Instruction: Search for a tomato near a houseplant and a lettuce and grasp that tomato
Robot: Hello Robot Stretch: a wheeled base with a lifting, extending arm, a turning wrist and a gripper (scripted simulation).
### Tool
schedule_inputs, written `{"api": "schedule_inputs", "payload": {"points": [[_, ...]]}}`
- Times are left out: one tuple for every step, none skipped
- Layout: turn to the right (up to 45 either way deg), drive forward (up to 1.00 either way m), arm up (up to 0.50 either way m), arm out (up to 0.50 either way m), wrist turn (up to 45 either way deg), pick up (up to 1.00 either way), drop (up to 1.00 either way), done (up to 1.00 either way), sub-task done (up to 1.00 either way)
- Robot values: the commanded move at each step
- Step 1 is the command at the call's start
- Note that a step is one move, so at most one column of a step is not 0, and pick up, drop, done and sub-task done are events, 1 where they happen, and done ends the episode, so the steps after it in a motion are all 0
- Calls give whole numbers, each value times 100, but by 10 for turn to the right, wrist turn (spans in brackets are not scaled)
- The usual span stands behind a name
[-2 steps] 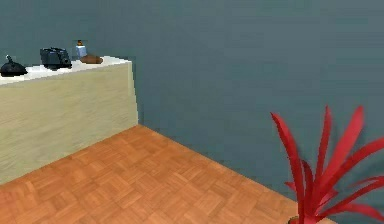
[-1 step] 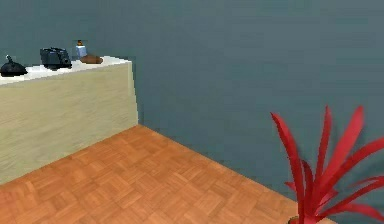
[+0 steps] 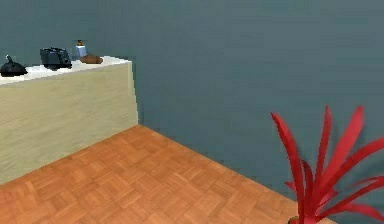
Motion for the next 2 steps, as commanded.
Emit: {"api": "schedule_inputs", "payload": {"points": [[0, 0, 0, 0, 450, 0, 0, 0, 0], [0, 0, 0, 0, 390, 0, 0, 0, 0]]}}
